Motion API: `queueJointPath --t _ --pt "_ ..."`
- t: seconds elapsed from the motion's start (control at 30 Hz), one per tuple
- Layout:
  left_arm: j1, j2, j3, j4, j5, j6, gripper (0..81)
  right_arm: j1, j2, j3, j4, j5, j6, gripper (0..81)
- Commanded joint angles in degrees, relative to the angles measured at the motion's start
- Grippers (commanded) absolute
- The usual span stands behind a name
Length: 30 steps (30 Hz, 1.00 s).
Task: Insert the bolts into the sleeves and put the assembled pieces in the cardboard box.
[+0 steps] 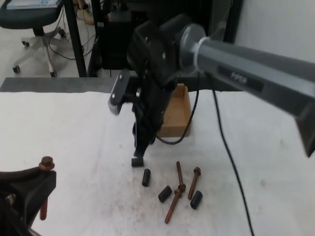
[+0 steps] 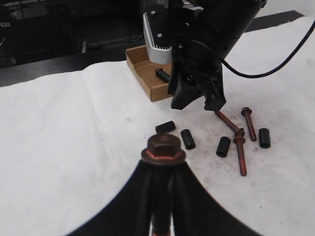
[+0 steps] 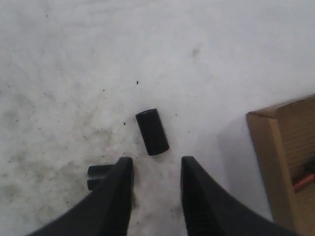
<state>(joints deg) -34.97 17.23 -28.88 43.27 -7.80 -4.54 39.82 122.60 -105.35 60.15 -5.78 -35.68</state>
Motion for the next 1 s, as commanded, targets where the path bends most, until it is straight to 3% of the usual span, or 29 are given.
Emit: queueJointPath --t 0.0,0.53,0.97 --pt "0.1 -0.4 -0.1 0.9 -0.7 0.7 0.2 0.2 0.7 -0.9 1.2 0.4 -3.1 32.1" --pt "0.1 -0.4 -0.1 3.6 -0.7 0.7 0.2 2.0 5.4 -0.9 -6.0 1.2 -8.2 32.1" --pt "0.1 -0.4 -0.1 4.1 -0.3 0.7 0.2 1.5 6.4 -0.8 -4.3 2.4 -11.9 32.1"
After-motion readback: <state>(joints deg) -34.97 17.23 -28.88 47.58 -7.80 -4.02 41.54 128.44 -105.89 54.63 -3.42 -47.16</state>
